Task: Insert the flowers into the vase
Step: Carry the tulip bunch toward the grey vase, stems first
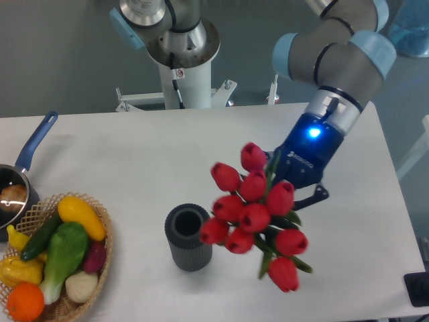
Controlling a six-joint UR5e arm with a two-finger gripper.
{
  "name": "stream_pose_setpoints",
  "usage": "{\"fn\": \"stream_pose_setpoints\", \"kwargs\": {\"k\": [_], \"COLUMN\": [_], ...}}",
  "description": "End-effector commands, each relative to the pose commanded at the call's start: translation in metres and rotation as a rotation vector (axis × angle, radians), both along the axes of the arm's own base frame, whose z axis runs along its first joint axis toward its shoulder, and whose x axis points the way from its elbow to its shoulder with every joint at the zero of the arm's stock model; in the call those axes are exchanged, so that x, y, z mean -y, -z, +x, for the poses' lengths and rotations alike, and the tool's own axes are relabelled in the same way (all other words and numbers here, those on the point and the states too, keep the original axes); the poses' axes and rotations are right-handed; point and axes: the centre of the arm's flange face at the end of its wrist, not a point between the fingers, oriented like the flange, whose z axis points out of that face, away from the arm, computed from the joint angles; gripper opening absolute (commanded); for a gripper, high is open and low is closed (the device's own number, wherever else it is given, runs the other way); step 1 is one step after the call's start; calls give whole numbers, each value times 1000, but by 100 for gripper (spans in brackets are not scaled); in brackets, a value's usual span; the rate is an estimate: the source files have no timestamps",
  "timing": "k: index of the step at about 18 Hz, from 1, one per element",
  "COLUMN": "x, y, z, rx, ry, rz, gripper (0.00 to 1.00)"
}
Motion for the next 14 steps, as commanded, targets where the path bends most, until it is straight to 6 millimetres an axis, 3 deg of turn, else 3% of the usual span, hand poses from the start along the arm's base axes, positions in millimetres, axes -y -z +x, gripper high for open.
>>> {"fn": "stream_pose_setpoints", "kwargs": {"k": [5, 11, 14], "x": [-21, -15, -10], "y": [3, 53, 64], "z": [23, 43, 52], "rx": [23, 11, 38], "ry": [72, 158, 165], "rz": [46, 189, 210], "gripper": [16, 16, 16]}}
